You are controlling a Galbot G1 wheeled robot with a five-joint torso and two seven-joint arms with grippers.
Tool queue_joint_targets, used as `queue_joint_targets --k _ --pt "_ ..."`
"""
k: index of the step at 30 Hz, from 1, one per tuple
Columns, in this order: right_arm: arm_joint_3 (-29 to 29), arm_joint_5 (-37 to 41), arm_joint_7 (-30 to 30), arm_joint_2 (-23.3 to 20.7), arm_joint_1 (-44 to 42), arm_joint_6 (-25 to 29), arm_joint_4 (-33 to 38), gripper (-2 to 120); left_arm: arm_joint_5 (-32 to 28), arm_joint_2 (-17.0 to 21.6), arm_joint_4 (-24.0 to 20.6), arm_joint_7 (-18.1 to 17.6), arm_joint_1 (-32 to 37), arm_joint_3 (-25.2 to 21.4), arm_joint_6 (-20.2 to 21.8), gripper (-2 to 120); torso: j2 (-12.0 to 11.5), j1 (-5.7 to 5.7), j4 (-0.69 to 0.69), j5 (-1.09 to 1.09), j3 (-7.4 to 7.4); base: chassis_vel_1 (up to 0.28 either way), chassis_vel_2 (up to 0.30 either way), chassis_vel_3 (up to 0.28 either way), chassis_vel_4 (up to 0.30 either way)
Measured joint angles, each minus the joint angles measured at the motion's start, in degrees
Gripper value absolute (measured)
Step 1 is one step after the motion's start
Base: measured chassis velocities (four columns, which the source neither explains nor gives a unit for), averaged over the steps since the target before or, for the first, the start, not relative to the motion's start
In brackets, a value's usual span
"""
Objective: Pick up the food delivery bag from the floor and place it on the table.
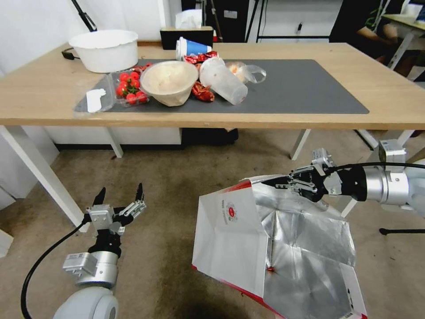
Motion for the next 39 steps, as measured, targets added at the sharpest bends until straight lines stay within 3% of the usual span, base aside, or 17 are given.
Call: queue_joint_targets --k 39 --pt "0.37 0.38 -0.16 0.11 -0.43 -0.14 0.19 0 -0.31 0.59 -0.71 0.0 0.05 -0.18 0.4 100 10.66 3.52 0.0 0.0 7.14 0.0 0.0 0.0 0.0"
